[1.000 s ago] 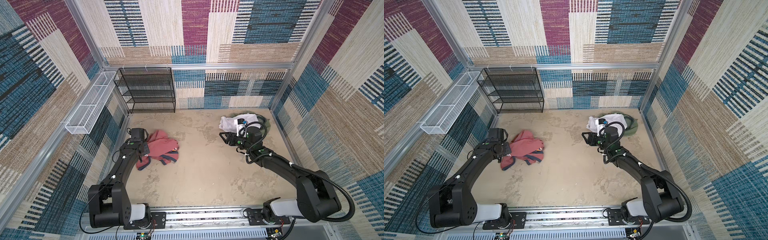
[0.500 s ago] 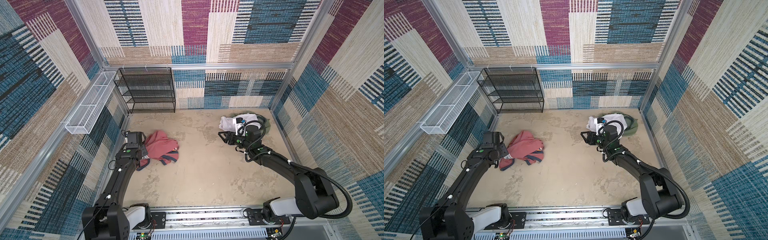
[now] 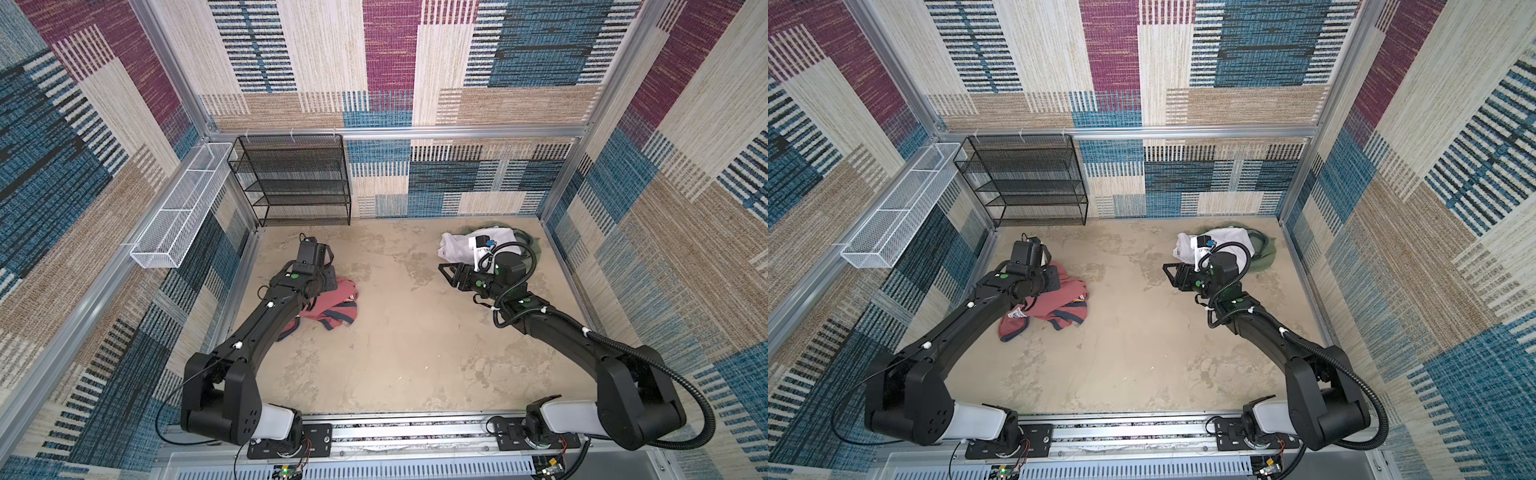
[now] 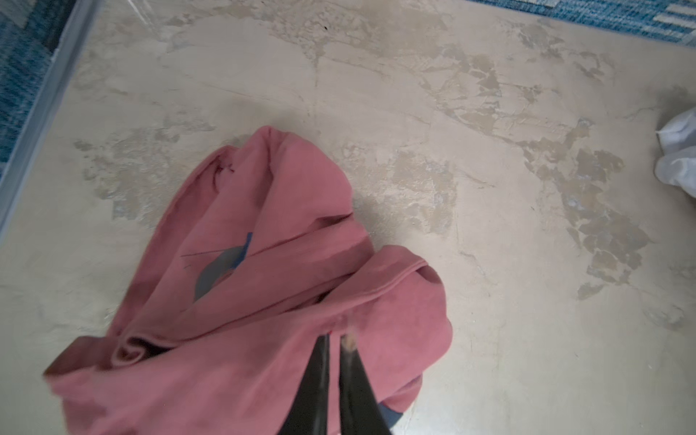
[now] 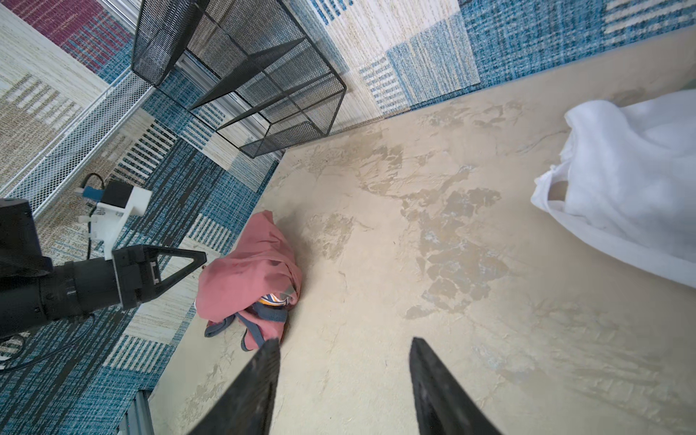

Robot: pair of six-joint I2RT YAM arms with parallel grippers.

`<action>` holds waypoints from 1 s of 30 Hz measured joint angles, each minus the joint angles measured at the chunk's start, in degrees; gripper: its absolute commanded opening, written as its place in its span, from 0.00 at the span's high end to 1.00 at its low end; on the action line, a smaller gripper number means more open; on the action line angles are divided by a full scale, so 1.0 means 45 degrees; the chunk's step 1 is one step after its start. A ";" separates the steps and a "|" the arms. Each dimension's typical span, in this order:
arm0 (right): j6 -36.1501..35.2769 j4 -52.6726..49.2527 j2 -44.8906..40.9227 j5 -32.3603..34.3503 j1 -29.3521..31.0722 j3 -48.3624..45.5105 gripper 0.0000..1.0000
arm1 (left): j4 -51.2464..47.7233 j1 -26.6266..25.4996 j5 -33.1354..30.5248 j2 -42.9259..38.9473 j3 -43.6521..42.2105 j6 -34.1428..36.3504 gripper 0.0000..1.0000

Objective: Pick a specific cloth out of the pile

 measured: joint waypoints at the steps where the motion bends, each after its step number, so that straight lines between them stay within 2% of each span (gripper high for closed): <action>1: 0.0000 -0.0126 -0.0092 0.0000 0.0000 0.0005 0.42 | 0.0136 -0.0039 0.0180 0.0257 0.0010 -0.0005 0.88; 8: -0.0053 -0.0379 -0.0379 0.0325 0.0000 0.0068 0.41 | 0.0699 -0.0083 0.1253 0.2161 0.0423 -0.0058 0.83; 16: -0.0044 -0.0491 -0.0102 0.0321 0.0015 0.0136 0.41 | 0.0758 0.0024 0.1904 0.3954 0.1234 -0.0136 0.82; 22: -0.0044 -0.0534 0.0272 0.0316 0.0029 0.0437 0.41 | 0.0743 0.0894 0.2268 0.4585 0.1253 -0.0340 0.82; 30: -0.0044 -0.0588 0.0850 0.0301 0.0029 0.0952 0.41 | 0.0831 0.2618 0.2526 0.4182 0.0636 -0.0447 0.82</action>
